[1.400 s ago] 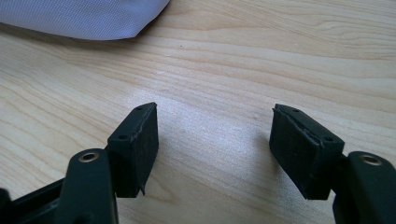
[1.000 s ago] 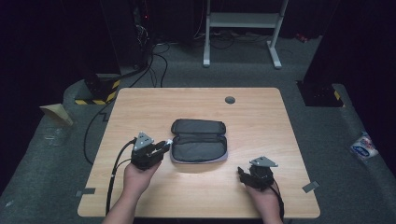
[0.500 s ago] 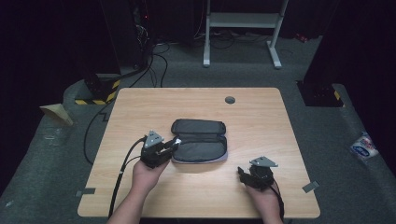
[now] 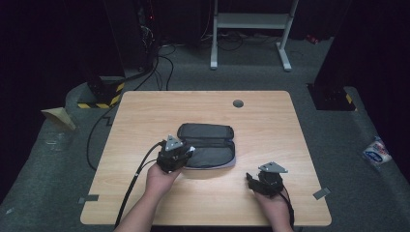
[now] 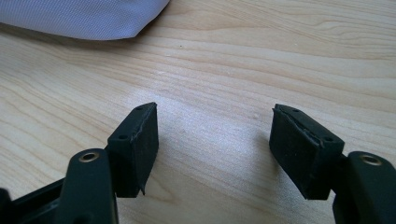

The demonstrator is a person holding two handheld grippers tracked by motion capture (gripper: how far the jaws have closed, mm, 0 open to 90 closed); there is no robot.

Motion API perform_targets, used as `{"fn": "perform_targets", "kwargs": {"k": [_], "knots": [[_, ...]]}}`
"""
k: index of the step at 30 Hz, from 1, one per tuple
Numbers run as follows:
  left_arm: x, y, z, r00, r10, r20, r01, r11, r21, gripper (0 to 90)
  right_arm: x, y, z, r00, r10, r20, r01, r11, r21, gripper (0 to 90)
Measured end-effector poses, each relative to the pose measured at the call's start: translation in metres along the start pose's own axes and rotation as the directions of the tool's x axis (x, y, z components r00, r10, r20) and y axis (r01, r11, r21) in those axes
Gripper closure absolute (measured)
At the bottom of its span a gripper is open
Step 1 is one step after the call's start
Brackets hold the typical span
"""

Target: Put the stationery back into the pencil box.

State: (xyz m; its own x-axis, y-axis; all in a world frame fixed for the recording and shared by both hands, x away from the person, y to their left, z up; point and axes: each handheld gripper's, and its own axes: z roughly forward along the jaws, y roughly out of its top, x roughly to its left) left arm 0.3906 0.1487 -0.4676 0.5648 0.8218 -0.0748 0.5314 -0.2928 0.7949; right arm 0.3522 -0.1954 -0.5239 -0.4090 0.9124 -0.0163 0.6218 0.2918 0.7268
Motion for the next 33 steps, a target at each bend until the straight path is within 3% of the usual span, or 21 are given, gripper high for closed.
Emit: {"fn": "perform_targets", "kwargs": {"k": [11, 18, 22, 33], "knots": [[-0.003, -0.008, 0.014, 0.9998, 0.007, -0.021, -0.006, 0.9989, 0.047, 72.6, 0.000, 0.000, 0.000, 1.0000, 0.000, 0.000, 0.000, 1.000, 0.000, 32.9], [-0.002, -0.014, 0.013, 0.9994, 0.002, -0.033, 0.000, 0.9987, 0.050, 72.1, 0.000, 0.000, 0.000, 1.0000, 0.000, 0.000, 0.000, 1.000, 0.000, 32.9], [-0.002, -0.015, 0.008, 0.9994, 0.002, -0.035, -0.002, 0.9999, 0.017, 59.2, 0.000, 0.000, 0.000, 1.0000, 0.000, 0.000, 0.000, 1.000, 0.000, 32.9], [0.005, -0.010, -0.003, 0.9992, -0.032, -0.023, 0.031, 0.9991, -0.027, 52.0, 0.000, 0.000, 0.000, 1.0000, 0.003, 0.000, -0.003, 1.000, 0.001, 32.9]]}}
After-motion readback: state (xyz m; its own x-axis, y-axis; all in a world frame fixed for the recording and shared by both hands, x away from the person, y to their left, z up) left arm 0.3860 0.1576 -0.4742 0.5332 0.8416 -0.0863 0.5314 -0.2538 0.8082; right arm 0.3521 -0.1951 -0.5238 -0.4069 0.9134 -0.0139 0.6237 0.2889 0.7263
